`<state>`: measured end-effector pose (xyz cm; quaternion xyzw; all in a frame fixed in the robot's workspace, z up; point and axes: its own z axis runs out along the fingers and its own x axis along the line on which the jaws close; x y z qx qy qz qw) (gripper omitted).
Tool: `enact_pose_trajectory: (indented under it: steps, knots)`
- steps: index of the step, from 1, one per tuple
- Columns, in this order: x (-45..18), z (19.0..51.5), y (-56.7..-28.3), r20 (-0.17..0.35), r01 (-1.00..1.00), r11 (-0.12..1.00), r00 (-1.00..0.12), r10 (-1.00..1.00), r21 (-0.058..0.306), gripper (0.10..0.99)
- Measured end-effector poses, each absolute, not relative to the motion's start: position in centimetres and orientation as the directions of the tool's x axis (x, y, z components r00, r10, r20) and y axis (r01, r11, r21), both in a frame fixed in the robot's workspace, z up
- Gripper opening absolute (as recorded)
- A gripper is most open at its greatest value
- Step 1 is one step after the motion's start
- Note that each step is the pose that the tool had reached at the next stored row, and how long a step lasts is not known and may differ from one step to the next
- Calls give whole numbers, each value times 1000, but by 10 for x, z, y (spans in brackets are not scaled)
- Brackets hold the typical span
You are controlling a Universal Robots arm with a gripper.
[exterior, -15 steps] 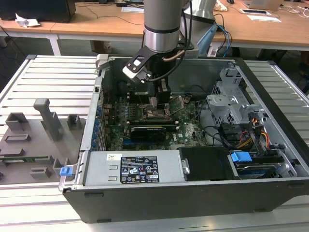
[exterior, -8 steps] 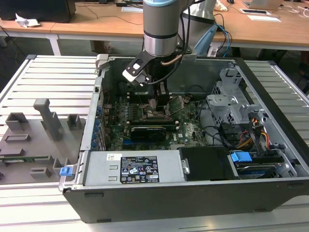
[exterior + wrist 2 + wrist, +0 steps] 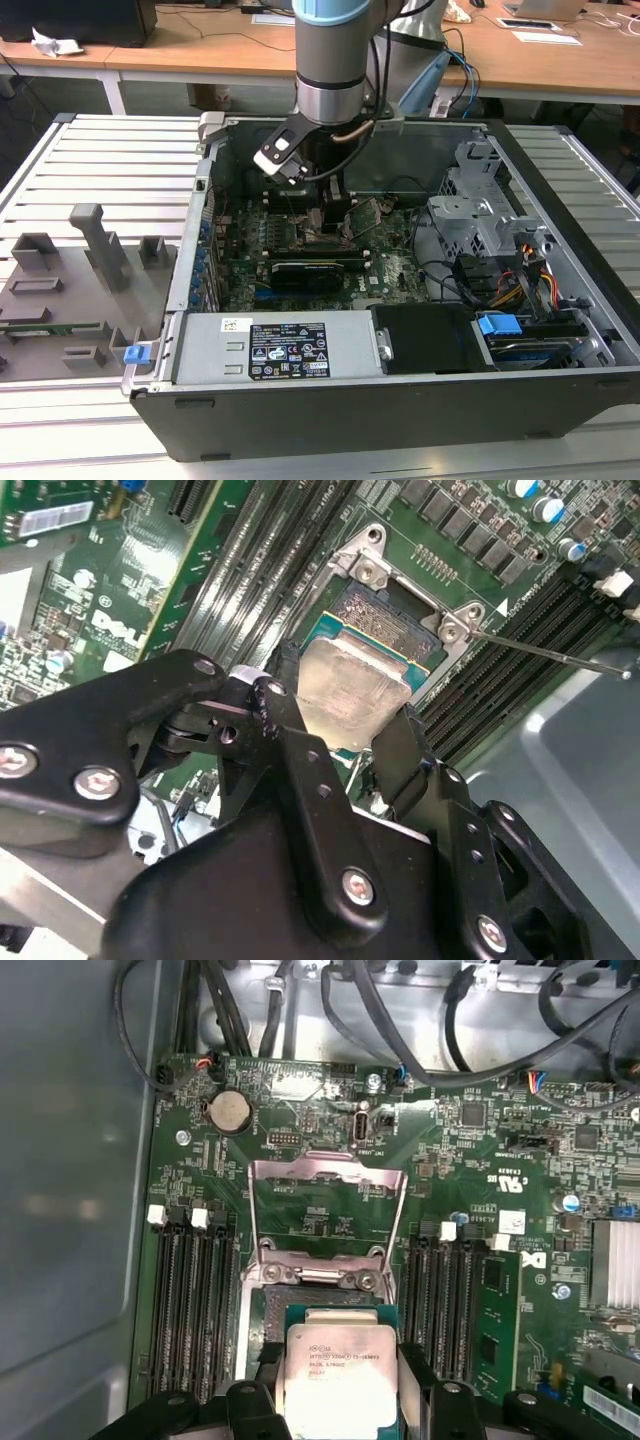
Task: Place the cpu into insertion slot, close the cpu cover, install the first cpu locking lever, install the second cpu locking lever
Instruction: 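Place the cpu into insertion slot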
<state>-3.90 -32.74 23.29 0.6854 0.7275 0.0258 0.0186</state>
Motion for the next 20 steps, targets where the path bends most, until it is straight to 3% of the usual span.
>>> enact_pose_trajectory:
  steps: [20]
  knots:
    - [-42,212,-318,8,998,4,-5,1000,63,537]
